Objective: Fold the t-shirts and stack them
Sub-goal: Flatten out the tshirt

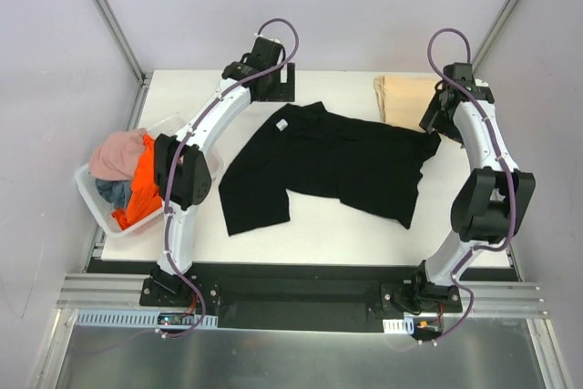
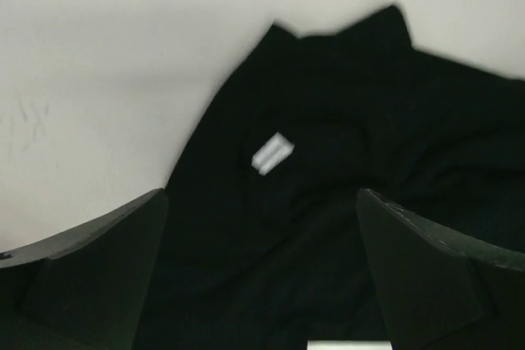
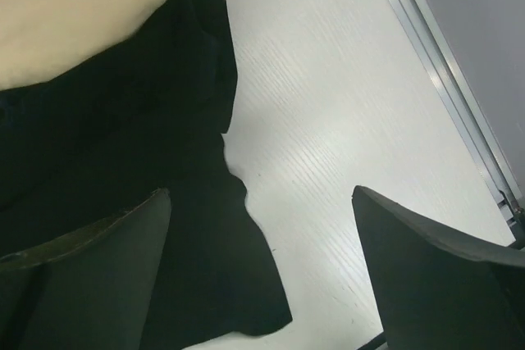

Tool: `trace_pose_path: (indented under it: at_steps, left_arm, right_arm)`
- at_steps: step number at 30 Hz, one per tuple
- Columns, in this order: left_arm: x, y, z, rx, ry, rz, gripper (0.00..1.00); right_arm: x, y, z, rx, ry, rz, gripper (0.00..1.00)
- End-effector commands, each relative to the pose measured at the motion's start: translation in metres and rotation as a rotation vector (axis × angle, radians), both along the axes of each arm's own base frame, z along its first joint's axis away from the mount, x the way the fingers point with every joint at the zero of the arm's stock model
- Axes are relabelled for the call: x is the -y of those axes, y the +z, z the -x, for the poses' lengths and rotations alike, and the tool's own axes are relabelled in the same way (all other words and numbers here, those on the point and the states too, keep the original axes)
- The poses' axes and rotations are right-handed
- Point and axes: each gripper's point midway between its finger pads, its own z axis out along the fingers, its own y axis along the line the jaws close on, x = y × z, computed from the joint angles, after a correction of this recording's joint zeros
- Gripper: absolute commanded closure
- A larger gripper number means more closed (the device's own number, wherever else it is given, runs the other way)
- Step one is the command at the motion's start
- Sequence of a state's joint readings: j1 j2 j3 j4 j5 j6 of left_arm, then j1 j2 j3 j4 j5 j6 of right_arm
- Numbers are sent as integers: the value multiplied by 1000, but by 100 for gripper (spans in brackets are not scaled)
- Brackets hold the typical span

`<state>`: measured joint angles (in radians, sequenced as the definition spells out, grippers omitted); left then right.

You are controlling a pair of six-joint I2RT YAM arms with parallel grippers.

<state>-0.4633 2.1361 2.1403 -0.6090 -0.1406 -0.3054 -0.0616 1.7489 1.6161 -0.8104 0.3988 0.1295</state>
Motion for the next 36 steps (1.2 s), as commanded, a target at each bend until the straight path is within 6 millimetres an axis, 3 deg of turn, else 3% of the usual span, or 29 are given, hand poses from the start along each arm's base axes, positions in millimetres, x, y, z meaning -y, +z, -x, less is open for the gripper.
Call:
trace_pose_path:
  at_steps: [1,2,3,4,5,6,7,8,9,10,11,13,14,16,17,18,19,22,25,28,36]
  left_arm:
    - [-25,92,50,101,53,66,1]
    - [-27,73,61,50,43,59,1]
    - [-27,68,70,31,40,68,1]
    - [-30,77,82,39,33,86,1]
    - [-34,55,96,-18,33,74,1]
    - [-36,50,105,-35,38,79,1]
    - [-41,60,119,-17,37,95,1]
    - [-46,37,135,-67,39,71,1]
    - [-50,35,145,-74,47,71,1]
    - [-55,45,158,-54,63,106,1]
    - [-59,25,174,-101,71,97,1]
    - [-59,25,198,-118,80,167,1]
    - [-61,3,213,-170,85,157,1]
    - [-55,-3,236,-204,82,204,1]
    - [-57,-21,249,-248,95,193,1]
    - [-50,-27,261,-267,88,198,1]
    - [-53,-29,268,-264,92,197,1]
    - [-67,-67,299,-358,163,198,1]
    - [-86,-98,321,-413,268,194,1]
    - [-104,-121,330,-428,375,160,1]
    - [-127,-153,330,-487,599,53,1]
  right_arm:
    - [3,66,34,187,-47,25,3]
    - [-1,64,39,197,-36,7,4]
    - [-2,64,40,218,-30,-1,3]
    - [-6,71,48,249,-21,-12,3]
    - [-10,55,56,217,-7,-32,4]
    - [-12,52,60,223,-1,-42,4]
    - [-15,52,68,232,4,-54,3]
    - [-21,37,76,201,22,-83,3]
    - [-25,31,81,193,33,-96,3]
    - [-28,26,86,185,41,-112,3]
    - [-34,28,89,209,62,-141,3]
    - [-41,13,100,185,77,-169,3]
    - [-45,14,103,203,92,-190,3]
    - [-49,5,109,196,99,-205,3]
    - [-52,8,109,216,109,-218,3]
    - [-53,7,110,221,113,-221,3]
    - [-55,3,112,215,117,-230,4]
    - [-61,1,113,231,135,-258,4]
    - [-63,0,114,239,140,-266,3]
    - [-61,-7,116,225,135,-256,3]
    - [-62,-14,118,204,151,-257,3]
